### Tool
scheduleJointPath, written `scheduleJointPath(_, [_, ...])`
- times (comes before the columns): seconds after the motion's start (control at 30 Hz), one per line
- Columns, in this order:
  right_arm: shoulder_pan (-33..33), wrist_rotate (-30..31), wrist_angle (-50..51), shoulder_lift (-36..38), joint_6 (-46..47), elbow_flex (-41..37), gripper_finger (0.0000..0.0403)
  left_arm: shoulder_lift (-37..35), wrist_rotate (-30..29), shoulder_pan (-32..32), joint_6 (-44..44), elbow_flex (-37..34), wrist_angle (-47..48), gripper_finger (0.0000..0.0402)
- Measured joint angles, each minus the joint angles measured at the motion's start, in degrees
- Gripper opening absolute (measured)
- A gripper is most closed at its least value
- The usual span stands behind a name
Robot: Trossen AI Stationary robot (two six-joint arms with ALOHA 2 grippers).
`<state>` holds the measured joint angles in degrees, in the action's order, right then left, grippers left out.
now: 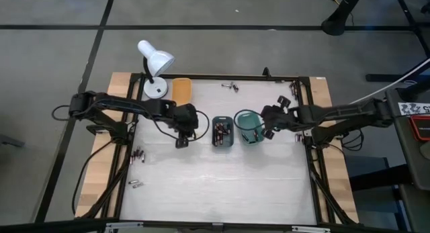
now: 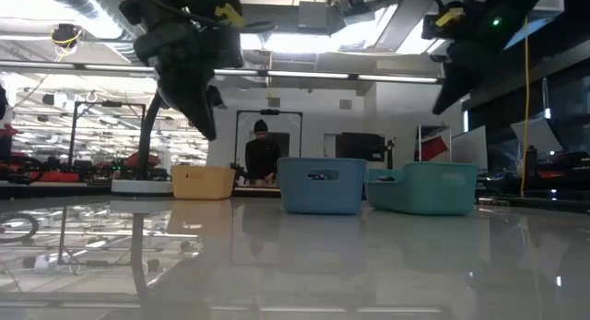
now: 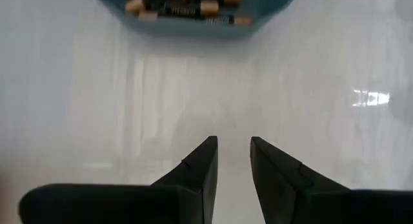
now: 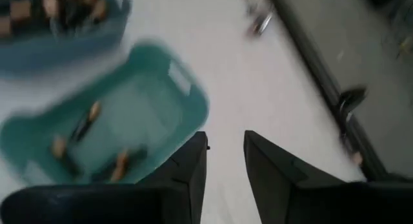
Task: Sort batteries
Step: Put the black battery into the blue bin
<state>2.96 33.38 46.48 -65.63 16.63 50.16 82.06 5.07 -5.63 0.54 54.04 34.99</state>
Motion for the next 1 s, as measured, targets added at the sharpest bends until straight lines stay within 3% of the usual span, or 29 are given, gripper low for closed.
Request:
scheduleJointPath(0.13, [-0.13,1.33,-16.42,1.74,-9.5,-5.01,0.0106,-0.35,-0.08,-0.06,-2.8,0.0,3.49,0.0081])
scheduleJointPath(0.3, [-1.89,-6.59,-28.6,3.57,-21.74,-8.05,0.0106,-0.37,-0.1,-0.04,-10.17,-0.02,9.31,0.0082])
scheduleJointPath(0.57, [-11.87,-15.84,-31.69,4.74,-27.71,-8.76,0.0106,-0.37,2.58,-0.04,-21.72,-0.04,16.9,0.0082])
scheduleJointPath(0.83, [-20.63,-26.15,-39.57,4.68,-31.92,-15.91,0.0106,-0.37,10.99,2.21,-27.19,-0.04,13.55,0.0082])
scheduleJointPath(1.0, [-23.42,-24.44,-40.29,4.7,-31.82,-16.1,0.0106,-0.37,5.95,5.28,-26.39,-0.04,7.55,0.0082])
